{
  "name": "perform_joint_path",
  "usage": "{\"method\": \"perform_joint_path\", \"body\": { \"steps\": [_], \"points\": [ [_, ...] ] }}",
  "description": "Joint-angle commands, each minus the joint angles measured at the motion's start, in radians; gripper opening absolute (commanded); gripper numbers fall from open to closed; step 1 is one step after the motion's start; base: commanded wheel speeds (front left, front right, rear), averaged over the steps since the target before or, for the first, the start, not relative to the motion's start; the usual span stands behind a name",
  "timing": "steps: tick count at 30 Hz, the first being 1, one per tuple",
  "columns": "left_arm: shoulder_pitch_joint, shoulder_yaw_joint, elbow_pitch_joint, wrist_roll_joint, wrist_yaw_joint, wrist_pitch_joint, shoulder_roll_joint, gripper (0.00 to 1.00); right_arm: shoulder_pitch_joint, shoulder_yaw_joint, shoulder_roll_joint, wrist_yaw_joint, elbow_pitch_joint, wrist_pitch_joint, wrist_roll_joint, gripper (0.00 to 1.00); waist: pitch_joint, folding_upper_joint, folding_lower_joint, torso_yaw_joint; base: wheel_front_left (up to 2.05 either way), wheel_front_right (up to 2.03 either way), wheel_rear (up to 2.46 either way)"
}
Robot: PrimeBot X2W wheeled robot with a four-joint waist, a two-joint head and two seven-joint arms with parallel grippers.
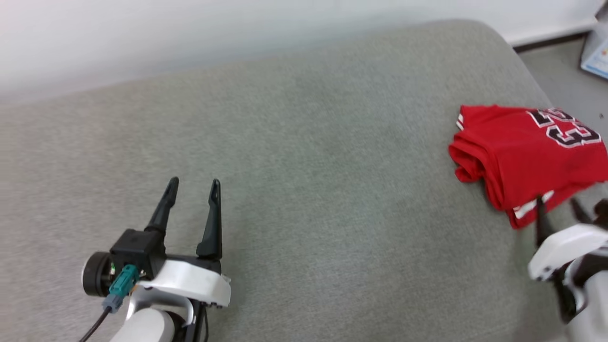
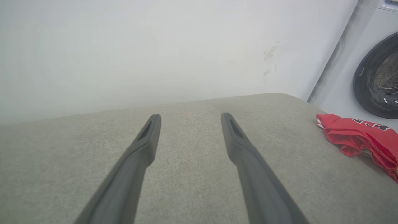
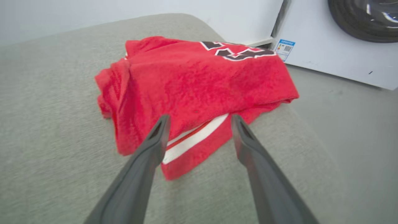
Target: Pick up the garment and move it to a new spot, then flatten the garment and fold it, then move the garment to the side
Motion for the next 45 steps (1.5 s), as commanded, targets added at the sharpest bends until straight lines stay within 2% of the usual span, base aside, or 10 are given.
{"method": "perform_joint_path", "body": {
  "steps": [1,11,18,24,30,45],
  "points": [
    [0.018,0.003,0.005,-0.005,0.005,-0.007,-0.009,1.0,0.042,0.017,0.017,-0.001,-0.041,0.002,0.004,1.0,-0.044,0.0,0.0001,0.043,0.0,0.0,0.0],
    [0.076,0.034,0.042,-0.028,0.015,-0.026,-0.016,1.0,0.237,0.122,0.146,-0.001,-0.476,0.07,0.031,1.0,-0.093,0.0,0.0001,0.167,0.0,0.0,0.0],
    [0.102,0.066,0.058,-0.021,0.024,-0.033,-0.001,1.0,0.341,0.141,0.169,-0.001,-0.735,0.132,0.034,1.0,-0.122,0.0,0.0001,0.239,0.0,0.0,0.0],
    [0.128,0.078,0.06,-0.013,0.019,-0.036,0.01,1.0,0.438,0.137,0.172,-0.001,-0.906,0.194,0.021,1.0,-0.153,0.0,0.0001,0.263,0.0,0.0,0.0],
    [0.159,0.07,0.06,-0.011,0.016,-0.038,0.012,1.0,0.519,0.15,0.179,-0.001,-0.989,0.243,0.027,1.0,-0.192,0.0,0.0001,0.267,0.0,0.0,0.0],
    [0.182,0.06,0.046,-0.023,0.027,-0.026,0.011,1.0,0.543,0.16,0.189,-0.001,-1.02,0.269,0.029,1.0,-0.215,0.0,0.0001,0.267,0.0,0.0,0.0]
  ]
}}
